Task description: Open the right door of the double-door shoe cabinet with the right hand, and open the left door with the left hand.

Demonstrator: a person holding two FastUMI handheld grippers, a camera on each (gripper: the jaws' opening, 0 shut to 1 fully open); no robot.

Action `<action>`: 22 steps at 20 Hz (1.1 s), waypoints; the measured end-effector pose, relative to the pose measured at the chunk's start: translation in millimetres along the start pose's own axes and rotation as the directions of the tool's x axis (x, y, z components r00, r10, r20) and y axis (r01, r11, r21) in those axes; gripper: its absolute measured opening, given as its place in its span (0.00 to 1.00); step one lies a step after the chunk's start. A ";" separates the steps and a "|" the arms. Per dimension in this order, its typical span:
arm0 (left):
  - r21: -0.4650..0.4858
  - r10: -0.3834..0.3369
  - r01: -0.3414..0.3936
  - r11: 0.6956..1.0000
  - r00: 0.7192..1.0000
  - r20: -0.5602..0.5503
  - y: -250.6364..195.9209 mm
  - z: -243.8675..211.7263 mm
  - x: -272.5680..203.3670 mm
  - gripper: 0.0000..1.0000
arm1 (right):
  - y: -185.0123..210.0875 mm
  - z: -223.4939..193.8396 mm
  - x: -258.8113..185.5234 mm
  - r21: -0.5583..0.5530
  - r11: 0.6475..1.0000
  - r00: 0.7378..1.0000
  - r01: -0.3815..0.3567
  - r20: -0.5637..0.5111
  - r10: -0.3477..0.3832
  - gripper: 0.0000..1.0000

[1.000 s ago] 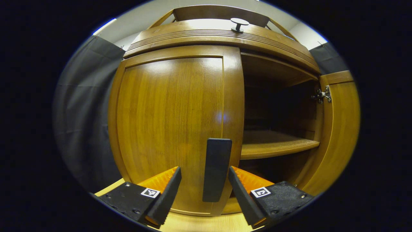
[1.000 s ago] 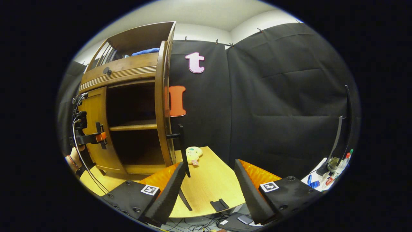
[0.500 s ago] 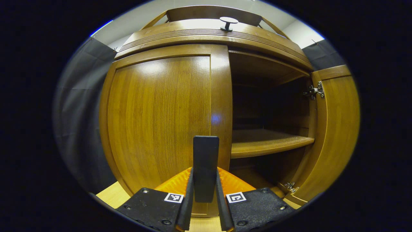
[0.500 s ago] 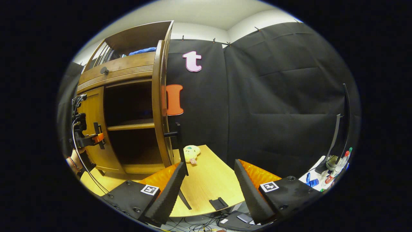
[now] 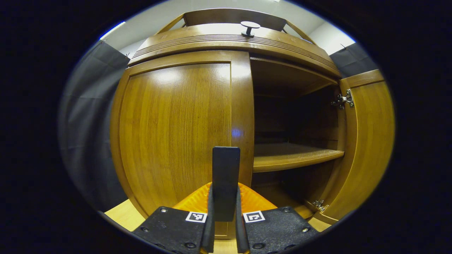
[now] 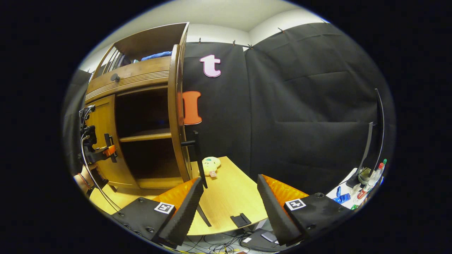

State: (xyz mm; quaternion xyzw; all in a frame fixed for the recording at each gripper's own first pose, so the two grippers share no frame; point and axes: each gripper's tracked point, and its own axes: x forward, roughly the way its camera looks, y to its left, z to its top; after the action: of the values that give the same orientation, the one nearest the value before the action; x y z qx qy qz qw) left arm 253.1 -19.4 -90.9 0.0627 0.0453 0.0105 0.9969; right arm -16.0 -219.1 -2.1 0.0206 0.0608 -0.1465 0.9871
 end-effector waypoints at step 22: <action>-0.037 -0.028 0.027 0.999 0.999 -0.032 35.7 1.2 -104.6 0.11 | 75.3 8.9 -10.0 -0.042 0.988 0.988 -0.150 0.023 0.151 0.99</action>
State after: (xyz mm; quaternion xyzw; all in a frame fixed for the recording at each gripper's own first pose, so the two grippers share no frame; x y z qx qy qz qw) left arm 148.6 13.0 -75.9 0.0436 0.0620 -0.0015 0.9971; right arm -2.5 -144.8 9.7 0.0034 0.0492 -0.0706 0.9963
